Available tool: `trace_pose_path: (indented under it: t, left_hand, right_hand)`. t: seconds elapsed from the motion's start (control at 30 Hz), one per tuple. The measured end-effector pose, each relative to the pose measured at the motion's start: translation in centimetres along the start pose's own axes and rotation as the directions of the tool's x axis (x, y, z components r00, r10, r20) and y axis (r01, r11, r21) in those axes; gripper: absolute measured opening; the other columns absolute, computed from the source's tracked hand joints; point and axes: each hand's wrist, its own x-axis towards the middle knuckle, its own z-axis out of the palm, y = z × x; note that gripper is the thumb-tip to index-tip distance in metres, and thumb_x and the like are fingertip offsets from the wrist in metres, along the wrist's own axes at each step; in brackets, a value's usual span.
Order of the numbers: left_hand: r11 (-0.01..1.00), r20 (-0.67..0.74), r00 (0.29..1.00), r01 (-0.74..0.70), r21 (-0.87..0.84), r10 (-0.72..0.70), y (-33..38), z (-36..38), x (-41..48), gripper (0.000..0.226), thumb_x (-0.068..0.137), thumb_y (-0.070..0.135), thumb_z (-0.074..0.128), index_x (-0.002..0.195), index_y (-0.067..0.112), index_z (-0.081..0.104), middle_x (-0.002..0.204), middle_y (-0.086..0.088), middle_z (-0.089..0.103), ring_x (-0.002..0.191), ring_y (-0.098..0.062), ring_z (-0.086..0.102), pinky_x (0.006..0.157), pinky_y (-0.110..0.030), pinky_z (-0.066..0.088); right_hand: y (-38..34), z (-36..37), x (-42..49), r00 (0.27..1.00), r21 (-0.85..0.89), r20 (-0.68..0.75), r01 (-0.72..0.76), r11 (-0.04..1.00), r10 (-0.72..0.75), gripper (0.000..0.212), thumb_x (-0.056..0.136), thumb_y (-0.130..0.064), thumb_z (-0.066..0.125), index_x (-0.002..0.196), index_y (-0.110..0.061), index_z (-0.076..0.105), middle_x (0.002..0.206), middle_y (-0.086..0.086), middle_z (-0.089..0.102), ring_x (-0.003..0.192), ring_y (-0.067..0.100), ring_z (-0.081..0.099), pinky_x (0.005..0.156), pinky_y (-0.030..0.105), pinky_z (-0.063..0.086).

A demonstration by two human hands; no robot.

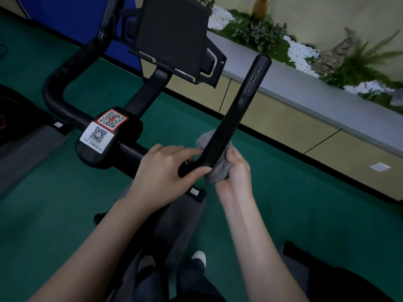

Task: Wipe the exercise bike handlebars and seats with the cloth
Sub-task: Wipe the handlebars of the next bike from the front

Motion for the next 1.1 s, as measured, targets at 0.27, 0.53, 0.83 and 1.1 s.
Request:
trace_pose_path:
  t: [0.27, 0.53, 0.83, 1.1]
  left_hand:
    - [0.997, 0.006, 0.998, 0.061, -0.041, -0.061, 1.4, 0.1, 1.8, 0.045, 0.090, 0.049, 0.052, 0.123, 0.019, 0.062, 0.097, 0.003, 0.066, 0.086, -0.017, 0.062, 0.072, -0.040, 0.053]
    - [0.968, 0.025, 0.980, 0.201, -0.148, -0.200, 2.5, 1.7, 3.4, 0.051, 0.088, 0.042, 0.060, 0.134, 0.022, 0.052, 0.110, 0.005, 0.061, 0.084, -0.014, 0.060, 0.076, -0.041, 0.053]
    - [0.927, 0.021, 0.962, 0.266, -0.264, -0.271, 2.2, 2.4, 3.8, 0.037, 0.084, 0.034, 0.067, 0.120, 0.029, 0.063, 0.099, 0.010, 0.063, 0.076, -0.013, 0.061, 0.076, -0.039, 0.053]
    - [0.916, 0.049, 0.951, 0.307, -0.259, -0.305, 2.4, 2.3, 4.0, 0.034, 0.084, 0.037, 0.067, 0.117, 0.033, 0.063, 0.097, 0.015, 0.062, 0.076, -0.008, 0.061, 0.077, -0.037, 0.053]
  right_hand:
    - [-1.4, 0.2, 1.1, 0.996, -0.045, 0.025, -0.084, 0.995, 0.085, 0.029, 0.101, -0.006, 0.034, 0.104, 0.000, 0.062, 0.105, 0.020, 0.066, 0.092, 0.026, 0.066, 0.089, 0.036, 0.052]
    - [0.8, -0.6, -0.3, 0.972, -0.088, -0.115, 0.195, 0.977, -0.204, 0.022, 0.099, -0.011, 0.048, 0.116, -0.006, 0.061, 0.111, 0.011, 0.069, 0.103, 0.019, 0.067, 0.086, 0.027, 0.055]
    - [1.5, -0.7, -0.3, 0.858, -0.301, -0.111, 0.452, 0.839, -0.502, 0.021, 0.089, -0.005, 0.063, 0.099, -0.022, 0.070, 0.117, 0.008, 0.067, 0.113, 0.016, 0.062, 0.100, 0.036, 0.047]
    - [-1.7, 1.7, 2.8, 0.664, -0.512, 0.030, 0.652, 0.559, -0.747, 0.021, 0.086, 0.004, 0.062, 0.103, -0.006, 0.070, 0.104, 0.010, 0.062, 0.098, 0.006, 0.060, 0.090, 0.016, 0.045]
